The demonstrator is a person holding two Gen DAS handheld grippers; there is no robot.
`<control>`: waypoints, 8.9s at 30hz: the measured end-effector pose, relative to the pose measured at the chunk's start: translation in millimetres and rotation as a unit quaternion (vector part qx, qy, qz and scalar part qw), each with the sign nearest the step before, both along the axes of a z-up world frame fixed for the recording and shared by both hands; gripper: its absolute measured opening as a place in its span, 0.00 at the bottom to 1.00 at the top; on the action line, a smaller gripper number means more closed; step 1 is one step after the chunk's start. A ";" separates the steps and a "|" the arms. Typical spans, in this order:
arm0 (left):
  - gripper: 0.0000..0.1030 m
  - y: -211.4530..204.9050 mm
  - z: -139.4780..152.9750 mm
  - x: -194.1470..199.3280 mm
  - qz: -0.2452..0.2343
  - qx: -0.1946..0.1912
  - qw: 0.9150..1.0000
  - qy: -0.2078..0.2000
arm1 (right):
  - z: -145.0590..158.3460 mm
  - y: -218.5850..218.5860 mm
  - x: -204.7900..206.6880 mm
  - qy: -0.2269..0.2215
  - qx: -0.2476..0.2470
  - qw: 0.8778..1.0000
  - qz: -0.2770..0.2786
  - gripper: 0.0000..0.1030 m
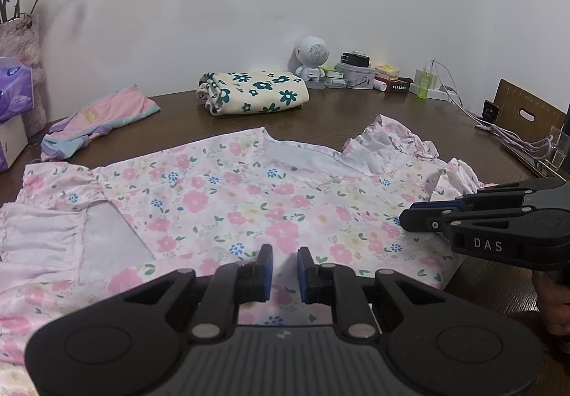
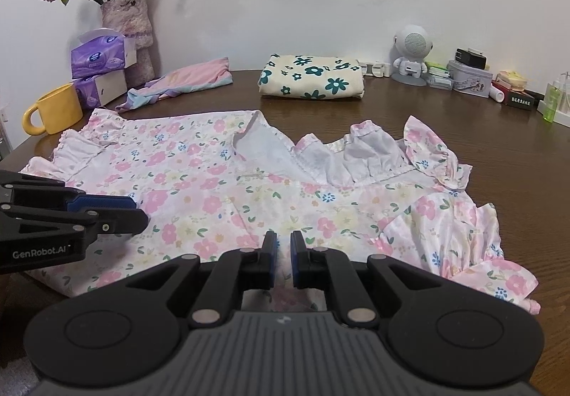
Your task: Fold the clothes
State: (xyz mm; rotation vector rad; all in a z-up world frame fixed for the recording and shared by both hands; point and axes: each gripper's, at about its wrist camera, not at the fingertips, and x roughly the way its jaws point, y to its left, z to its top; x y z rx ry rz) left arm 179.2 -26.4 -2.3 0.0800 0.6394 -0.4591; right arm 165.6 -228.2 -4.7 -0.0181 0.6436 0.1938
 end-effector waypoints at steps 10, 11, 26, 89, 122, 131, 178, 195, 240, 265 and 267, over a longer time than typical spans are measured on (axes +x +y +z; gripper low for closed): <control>0.13 -1.3 0.8 -0.4 0.000 0.004 1.000 -0.002 | 1.7 0.3 -0.9 -0.008 -0.008 1.000 -0.012 0.07; 0.14 -1.9 1.9 -0.9 -0.002 0.008 1.000 -0.003 | 3.1 0.2 -1.7 -0.011 -0.005 1.000 -0.009 0.07; 0.49 71.5 69.0 15.1 0.050 -0.035 0.998 0.028 | 63.5 31.6 25.2 -0.010 -0.006 0.999 0.053 0.29; 0.00 164.1 68.0 199.6 0.247 0.062 0.956 0.148 | 59.3 72.3 225.2 0.202 0.039 0.977 -0.063 0.00; 0.00 172.5 51.5 -19.4 0.163 0.059 0.983 0.055 | 54.7 25.2 51.3 0.158 0.071 0.985 0.009 0.00; 0.00 173.7 41.2 -19.0 0.160 0.059 0.983 0.067 | 31.7 24.9 47.2 0.168 0.063 0.984 0.010 0.00; 0.00 186.2 60.1 -28.7 0.190 -0.013 0.979 0.070 | 35.0 10.8 40.5 0.143 0.171 0.975 0.013 0.05; 0.00 148.9 50.0 -68.7 0.157 0.043 0.985 0.061 | 22.1 5.8 43.5 0.143 0.168 0.975 -0.012 0.13; 0.16 132.6 13.4 -3.8 0.166 0.034 0.985 0.045 | 14.1 74.7 34.0 0.053 0.001 0.997 0.061 0.16; 0.09 82.2 8.3 -27.6 0.096 0.050 0.994 0.012 | 6.2 130.5 -10.9 -0.004 -0.025 0.991 0.135 0.17; 0.09 81.4 7.3 -29.6 0.096 0.057 0.994 0.006 | 4.9 126.7 -12.4 -0.007 -0.025 0.991 0.130 0.17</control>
